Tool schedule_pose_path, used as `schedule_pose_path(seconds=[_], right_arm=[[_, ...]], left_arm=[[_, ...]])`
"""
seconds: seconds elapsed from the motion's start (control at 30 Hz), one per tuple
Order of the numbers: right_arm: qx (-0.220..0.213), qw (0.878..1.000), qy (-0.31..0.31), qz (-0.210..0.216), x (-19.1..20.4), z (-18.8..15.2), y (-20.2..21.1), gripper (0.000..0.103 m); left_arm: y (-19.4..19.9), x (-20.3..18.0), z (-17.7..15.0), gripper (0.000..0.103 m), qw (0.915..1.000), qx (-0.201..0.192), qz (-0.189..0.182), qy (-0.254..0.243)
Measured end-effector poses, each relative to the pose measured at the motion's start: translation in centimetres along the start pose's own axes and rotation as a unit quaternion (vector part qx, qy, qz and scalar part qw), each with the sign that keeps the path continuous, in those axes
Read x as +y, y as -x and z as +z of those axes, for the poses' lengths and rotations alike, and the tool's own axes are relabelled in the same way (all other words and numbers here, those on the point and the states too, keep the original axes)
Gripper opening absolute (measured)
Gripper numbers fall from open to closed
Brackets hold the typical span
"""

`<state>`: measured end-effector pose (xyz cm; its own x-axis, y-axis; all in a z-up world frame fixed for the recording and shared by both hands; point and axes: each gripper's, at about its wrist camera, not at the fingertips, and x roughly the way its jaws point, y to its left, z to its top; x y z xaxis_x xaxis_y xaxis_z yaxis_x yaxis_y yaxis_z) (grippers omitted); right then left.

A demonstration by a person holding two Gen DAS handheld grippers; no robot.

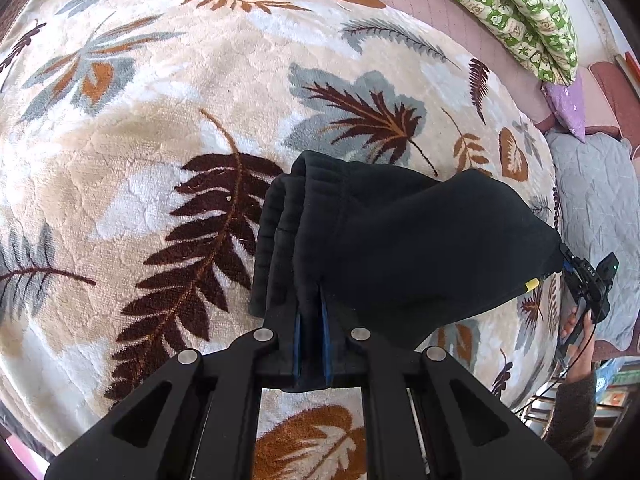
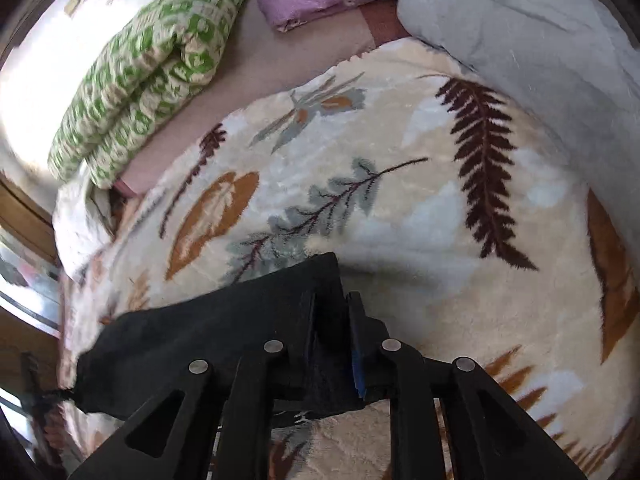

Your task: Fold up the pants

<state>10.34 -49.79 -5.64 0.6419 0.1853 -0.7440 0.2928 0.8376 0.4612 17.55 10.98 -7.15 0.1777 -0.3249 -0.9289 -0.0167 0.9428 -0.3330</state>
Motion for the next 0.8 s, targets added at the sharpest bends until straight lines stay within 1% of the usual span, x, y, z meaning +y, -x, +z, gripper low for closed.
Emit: schedule_pose_path(seconds=[0.03, 0.07, 0.17, 0.2, 0.23, 0.3, 0.37, 0.4, 0.43, 0.5, 0.53, 0.57, 0.6, 0.63, 0.67, 0.73, 0.77, 0.8], right_arm=[[-0.001, 1.0, -0.017, 0.017, -0.6, -0.3, 0.4, 0.021], [0.001, 0.999, -0.022, 0.028, -0.8, -0.6, 0.6, 0.022], [0.016, 1.0, 0.004, 0.017, -0.5, -1.6, 0.7, 0.022], [0.021, 1.0, 0.019, 0.003, -0.3, -1.8, 0.6, 0.017], [0.02, 0.999, 0.04, -0.012, 0.0, -1.9, 0.8, 0.01], [0.014, 0.999, 0.044, -0.006, 0.0, -1.7, 1.4, 0.006], [0.01, 0.999, 0.03, -0.008, -0.7, -1.1, 1.8, 0.005], [0.01, 0.999, 0.026, -0.018, -1.1, -0.8, 1.7, 0.004], [0.014, 0.999, 0.026, -0.043, -1.7, -0.7, 1.5, 0.002], [0.027, 0.996, 0.019, -0.086, -2.9, -0.7, 0.8, 0.002], [0.029, 0.996, 0.008, -0.084, -3.6, -0.9, 0.8, 0.0], [0.014, 0.997, -0.001, -0.078, -3.8, -1.0, 1.4, 0.001], [-0.002, 0.997, -0.004, -0.074, -3.6, -1.0, 2.2, 0.008], [-0.018, 0.998, 0.001, -0.068, -3.0, -1.0, 3.1, 0.008], [-0.025, 0.998, 0.009, -0.061, -2.3, -1.1, 3.7, 0.008], [-0.025, 0.998, 0.042, -0.043, 0.2, -1.1, 4.7, 0.008], [-0.02, 0.998, 0.06, -0.029, 1.6, -1.2, 5.0, 0.008], [-0.013, 0.997, 0.079, -0.01, 3.1, -1.2, 5.1, 0.008]], left_arm=[[0.0, 0.0, 0.0, 0.007, 1.0, 0.0, 0.0, 0.0], [0.0, 0.0, 0.0, 0.007, 1.0, 0.0, 0.0, 0.0], [0.2, 0.0, 0.0, 0.007, 1.0, 0.001, -0.001, 0.004], [0.3, 0.0, -0.1, 0.007, 1.0, 0.002, -0.001, 0.006], [0.4, 0.0, -0.2, 0.007, 1.0, 0.004, -0.002, 0.008], [0.5, 0.1, -0.2, 0.007, 0.9999, 0.011, -0.002, 0.008], [0.2, 0.2, -0.2, 0.008, 0.9997, 0.021, 0.005, 0.007], [-0.1, 0.2, -0.2, 0.008, 0.9996, 0.027, 0.013, 0.005], [-0.3, 0.1, -0.1, 0.008, 0.9995, 0.027, 0.016, 0.004], [-0.2, -0.3, -0.1, 0.008, 0.9995, 0.023, 0.021, -0.001], [0.4, -0.5, -0.3, 0.008, 0.9998, 0.011, 0.016, -0.005], [0.8, -0.5, -0.4, 0.007, 0.9999, 0.002, 0.01, -0.004], [1.5, -0.5, -0.6, 0.008, 1.0, -0.008, -0.002, -0.003], [2.6, -0.3, -0.8, 0.008, 0.9997, -0.023, -0.013, 0.001], [3.5, -0.1, -0.9, 0.008, 0.9991, -0.034, -0.023, 0.006], [5.5, 0.4, -1.1, 0.009, 0.9973, -0.06, -0.041, 0.013], [6.3, 0.7, -1.0, 0.01, 0.9965, -0.07, -0.042, 0.016], [7.0, 1.1, -0.8, 0.019, 0.996, -0.079, -0.036, 0.02]])
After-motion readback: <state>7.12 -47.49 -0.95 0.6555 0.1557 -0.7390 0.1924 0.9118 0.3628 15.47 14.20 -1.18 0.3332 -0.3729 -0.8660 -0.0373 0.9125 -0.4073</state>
